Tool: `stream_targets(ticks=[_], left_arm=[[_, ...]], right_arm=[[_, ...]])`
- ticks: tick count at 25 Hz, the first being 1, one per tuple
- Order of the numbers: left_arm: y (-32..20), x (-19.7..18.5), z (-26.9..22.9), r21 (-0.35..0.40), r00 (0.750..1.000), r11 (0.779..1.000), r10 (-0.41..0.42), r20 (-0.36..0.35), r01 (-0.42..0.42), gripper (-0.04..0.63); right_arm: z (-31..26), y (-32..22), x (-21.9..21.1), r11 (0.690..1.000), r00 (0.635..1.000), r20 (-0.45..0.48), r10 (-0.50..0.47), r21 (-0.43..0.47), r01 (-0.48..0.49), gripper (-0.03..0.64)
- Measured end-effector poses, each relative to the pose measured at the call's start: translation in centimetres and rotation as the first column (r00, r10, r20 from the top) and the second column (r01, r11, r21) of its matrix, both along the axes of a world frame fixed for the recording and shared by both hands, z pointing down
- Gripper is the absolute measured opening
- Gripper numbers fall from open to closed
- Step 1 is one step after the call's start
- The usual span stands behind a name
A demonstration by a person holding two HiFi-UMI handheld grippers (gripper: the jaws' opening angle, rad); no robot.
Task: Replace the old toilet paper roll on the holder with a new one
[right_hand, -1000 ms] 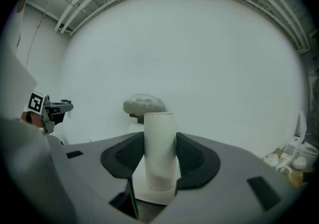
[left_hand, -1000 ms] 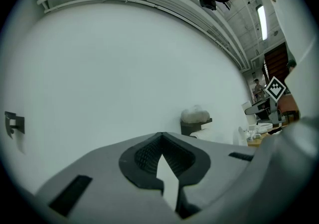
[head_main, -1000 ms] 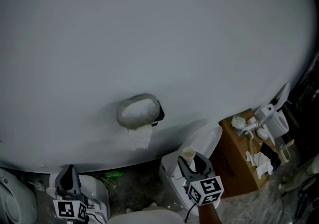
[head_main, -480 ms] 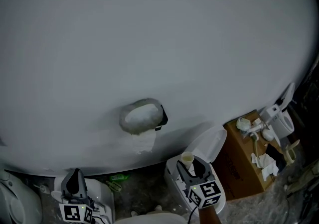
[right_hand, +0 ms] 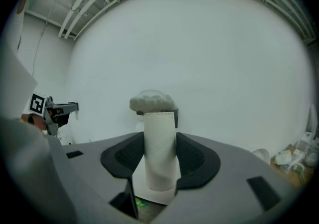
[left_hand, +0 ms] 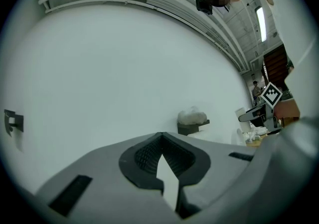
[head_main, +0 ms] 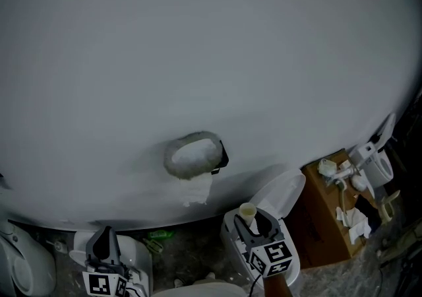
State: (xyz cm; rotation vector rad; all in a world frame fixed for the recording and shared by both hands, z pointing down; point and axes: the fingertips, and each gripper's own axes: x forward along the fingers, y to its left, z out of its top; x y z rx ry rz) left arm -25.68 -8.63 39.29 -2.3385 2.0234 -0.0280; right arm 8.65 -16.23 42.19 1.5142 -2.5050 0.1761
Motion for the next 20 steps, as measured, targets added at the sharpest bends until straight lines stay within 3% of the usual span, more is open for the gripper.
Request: stream_targets(ticks=[13,20], left_arm=[[1.5,-0.9,1.2,-0.028,0.999,0.999,-0.023,0.027,0.024,0.006],[2.1,-1.3,0.4,-0.029,0.999,0.998,-0.051,0.003,0.051,0.006]], right_arm=[[-0.1,-0.8,-2.0,0.998,0.997,-0.048,-0.058,0.031,0.059,0.19],[-0.3,-0.3,-2.3,0.996,0.995,-0.062,-0.072,0.042,0.075,0.19]])
